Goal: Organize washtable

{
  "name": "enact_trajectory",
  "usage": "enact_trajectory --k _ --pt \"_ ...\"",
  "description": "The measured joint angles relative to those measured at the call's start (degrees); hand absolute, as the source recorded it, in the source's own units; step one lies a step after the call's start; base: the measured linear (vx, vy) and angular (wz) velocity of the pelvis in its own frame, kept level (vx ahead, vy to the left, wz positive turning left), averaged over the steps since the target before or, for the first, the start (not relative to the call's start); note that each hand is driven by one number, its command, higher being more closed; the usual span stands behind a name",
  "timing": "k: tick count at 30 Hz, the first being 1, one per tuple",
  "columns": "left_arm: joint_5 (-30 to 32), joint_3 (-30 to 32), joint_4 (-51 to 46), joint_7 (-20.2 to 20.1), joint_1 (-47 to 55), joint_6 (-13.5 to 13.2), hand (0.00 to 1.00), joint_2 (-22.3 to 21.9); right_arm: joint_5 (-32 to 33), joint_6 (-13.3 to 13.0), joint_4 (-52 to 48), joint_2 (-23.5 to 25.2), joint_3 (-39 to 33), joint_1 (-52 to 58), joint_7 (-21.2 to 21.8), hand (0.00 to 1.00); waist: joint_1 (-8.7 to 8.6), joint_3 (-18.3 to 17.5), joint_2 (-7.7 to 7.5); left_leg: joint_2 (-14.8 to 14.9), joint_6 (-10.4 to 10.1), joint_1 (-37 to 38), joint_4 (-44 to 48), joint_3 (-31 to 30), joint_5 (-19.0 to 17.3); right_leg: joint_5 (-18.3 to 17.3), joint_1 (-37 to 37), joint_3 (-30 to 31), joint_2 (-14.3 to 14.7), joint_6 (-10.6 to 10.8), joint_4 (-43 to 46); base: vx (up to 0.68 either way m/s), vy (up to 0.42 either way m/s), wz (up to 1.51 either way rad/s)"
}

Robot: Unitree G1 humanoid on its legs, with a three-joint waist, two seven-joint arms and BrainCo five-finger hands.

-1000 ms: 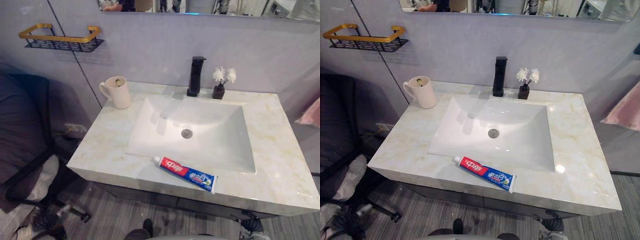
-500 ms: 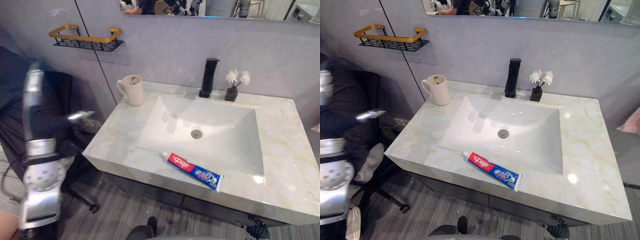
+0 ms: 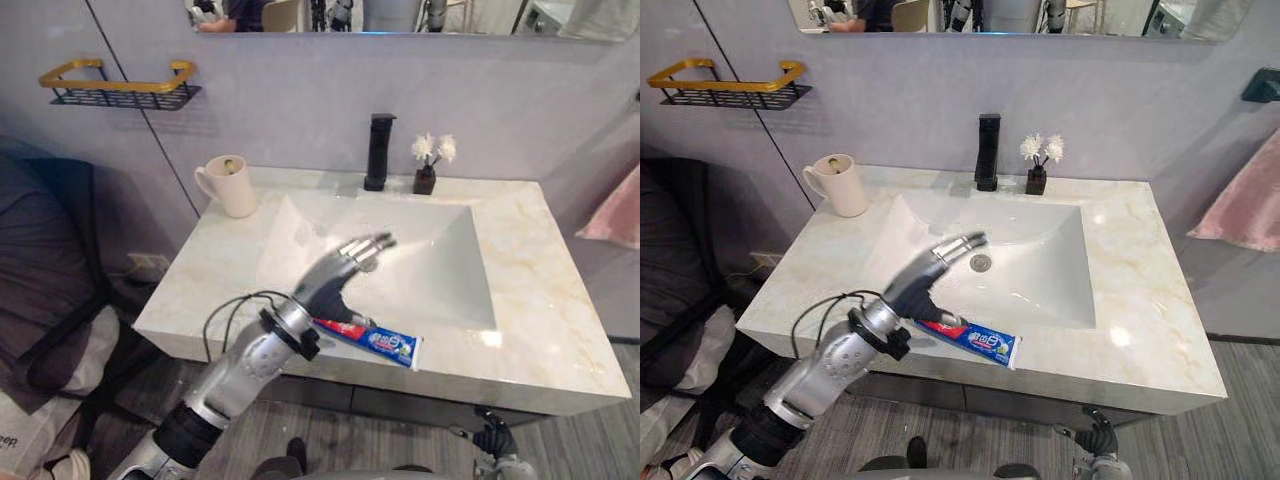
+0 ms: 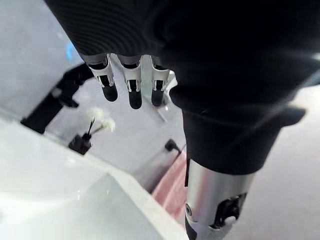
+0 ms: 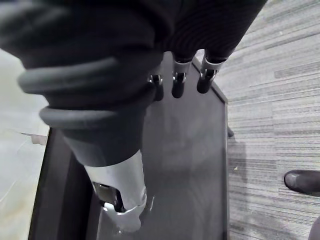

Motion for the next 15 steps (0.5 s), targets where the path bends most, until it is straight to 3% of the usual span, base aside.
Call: enact_trajectory --k 5,15 --pt "1.69 -0.37 3.73 -2.41 -0.05 -0.15 0.0 0.87 -0.05 0.0 0.0 -0.02 0.34 -0.18 -0.01 0.0 0.05 -0.03 0.01 0.01 0.0 0.13 0.12 0.17 0.01 0.22 0.02 0.28 0.11 -0.07 -0.34 -0.01 0.0 -0.03" --pt "3.09 -0.34 5.01 -5.43 3.63 -1.35 0.0 7.83 -0.19 -0.18 0.03 -0.23 1.1 -0.43 -0.04 0.0 0.19 -0.05 0.02 -0.21 0.01 0.13 -0.04 0.16 0.04 0.37 0.11 0.33 -0.35 -0.2 -0.92 -0.01 0.002 0.0"
